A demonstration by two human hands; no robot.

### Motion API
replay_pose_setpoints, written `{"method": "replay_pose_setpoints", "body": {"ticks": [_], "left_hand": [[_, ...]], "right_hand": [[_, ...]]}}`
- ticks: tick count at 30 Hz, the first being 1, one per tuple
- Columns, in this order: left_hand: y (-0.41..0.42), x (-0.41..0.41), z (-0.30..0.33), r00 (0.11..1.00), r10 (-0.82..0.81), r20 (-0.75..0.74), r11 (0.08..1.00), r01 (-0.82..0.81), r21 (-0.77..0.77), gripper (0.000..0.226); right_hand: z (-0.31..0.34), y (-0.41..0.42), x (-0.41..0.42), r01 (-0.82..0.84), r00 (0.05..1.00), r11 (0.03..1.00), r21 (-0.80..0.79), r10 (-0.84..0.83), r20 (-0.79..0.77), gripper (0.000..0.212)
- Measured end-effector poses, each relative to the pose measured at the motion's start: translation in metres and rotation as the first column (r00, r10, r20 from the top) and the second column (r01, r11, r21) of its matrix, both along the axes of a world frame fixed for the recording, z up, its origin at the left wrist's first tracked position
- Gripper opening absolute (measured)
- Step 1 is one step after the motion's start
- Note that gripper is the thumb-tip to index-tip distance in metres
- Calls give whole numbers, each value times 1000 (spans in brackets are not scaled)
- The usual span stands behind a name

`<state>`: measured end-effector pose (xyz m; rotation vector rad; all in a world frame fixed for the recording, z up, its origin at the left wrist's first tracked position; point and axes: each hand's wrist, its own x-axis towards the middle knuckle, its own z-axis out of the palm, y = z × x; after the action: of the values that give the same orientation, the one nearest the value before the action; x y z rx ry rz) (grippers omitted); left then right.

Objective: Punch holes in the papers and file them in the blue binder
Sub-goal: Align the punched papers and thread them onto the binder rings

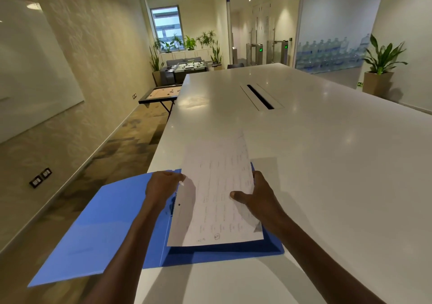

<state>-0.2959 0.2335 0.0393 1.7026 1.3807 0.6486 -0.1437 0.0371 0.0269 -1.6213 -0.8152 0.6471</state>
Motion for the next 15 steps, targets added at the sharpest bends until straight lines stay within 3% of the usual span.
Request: {"method": "replay_pose_setpoints", "body": {"ticks": [9, 15], "left_hand": [[15, -7, -23, 987, 85, -139, 990, -67, 125, 39], [24, -7, -28, 989, 86, -119, 995, -91, -37, 38]], "right_hand": [[-11, 27, -11, -36, 999, 998, -54, 35, -22, 56], [-16, 26, -8, -40, 999, 996, -82, 37, -34, 59]]}}
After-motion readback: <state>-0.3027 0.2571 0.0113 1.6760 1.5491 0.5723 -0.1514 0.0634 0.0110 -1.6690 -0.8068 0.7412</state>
